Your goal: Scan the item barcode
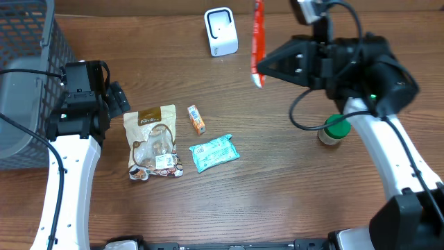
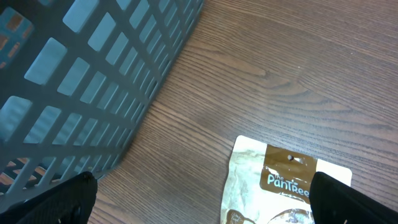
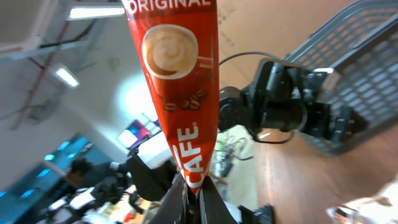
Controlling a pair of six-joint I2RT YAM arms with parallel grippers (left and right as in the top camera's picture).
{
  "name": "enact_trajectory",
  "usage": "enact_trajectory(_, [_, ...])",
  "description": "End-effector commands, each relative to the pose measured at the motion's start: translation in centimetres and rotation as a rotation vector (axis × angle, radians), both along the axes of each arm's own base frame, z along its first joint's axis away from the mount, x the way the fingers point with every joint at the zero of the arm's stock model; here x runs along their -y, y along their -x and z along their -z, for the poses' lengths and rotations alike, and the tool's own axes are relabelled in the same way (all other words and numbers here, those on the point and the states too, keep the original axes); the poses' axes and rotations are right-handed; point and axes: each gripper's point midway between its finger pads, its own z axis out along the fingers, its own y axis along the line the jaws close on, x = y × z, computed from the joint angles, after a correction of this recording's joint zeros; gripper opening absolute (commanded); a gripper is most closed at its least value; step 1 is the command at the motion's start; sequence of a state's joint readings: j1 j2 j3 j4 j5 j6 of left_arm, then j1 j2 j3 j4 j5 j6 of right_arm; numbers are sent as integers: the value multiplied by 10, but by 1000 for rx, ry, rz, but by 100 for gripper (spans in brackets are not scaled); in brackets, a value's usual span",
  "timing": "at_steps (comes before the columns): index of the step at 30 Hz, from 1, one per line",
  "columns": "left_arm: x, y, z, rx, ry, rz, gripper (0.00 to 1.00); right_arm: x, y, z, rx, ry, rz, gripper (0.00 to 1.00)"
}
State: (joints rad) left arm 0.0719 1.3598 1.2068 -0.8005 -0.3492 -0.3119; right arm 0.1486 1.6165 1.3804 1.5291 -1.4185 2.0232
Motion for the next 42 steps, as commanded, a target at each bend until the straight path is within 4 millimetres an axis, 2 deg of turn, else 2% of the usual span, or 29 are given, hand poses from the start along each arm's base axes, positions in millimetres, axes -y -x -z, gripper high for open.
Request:
enact_trajectory(1, [-2, -2, -5, 10, -15, -8, 100, 17, 11, -5, -27, 60, 31, 4])
enact_trajectory(4, [-2, -2, -5, 10, -15, -8, 100, 26, 7, 9, -19, 144, 59, 4])
enact_trajectory(11, [-2, -2, -5, 10, -15, -8, 100, 50, -10, 14, -44, 149, 143, 4])
enact_trajectory(15, [-2, -2, -5, 10, -15, -8, 100, 51, -13, 15, -91, 151, 140, 4])
enact_trajectory(17, [-2, -2, -5, 10, -15, -8, 100, 51, -22, 17, -219, 154, 130, 4])
enact_trajectory(22, [-2, -2, -5, 10, -15, -8, 100, 50, -37, 18, -417, 133, 120, 4])
enact_trajectory(29, [-2, -2, -5, 10, -15, -8, 100, 48, -41, 18, -470, 119, 114, 4])
enact_trajectory(32, [-2, -2, -5, 10, -15, -8, 100, 49, -56, 16, -532, 71, 137, 4])
enact_trajectory(35, [-2, -2, -5, 10, -15, -8, 100, 51, -84, 21, -656, 0, 197, 4])
enact_trajectory(37, [-2, -2, -5, 10, -15, -8, 100, 55, -107, 35, -834, -40, 256, 4])
enact_trajectory(38, [-2, -2, -5, 10, -15, -8, 100, 58, -120, 52, -1008, -53, 290, 4])
enact_trajectory(42, [-2, -2, -5, 10, -15, -8, 100, 59, -126, 75, -1253, -47, 298, 4])
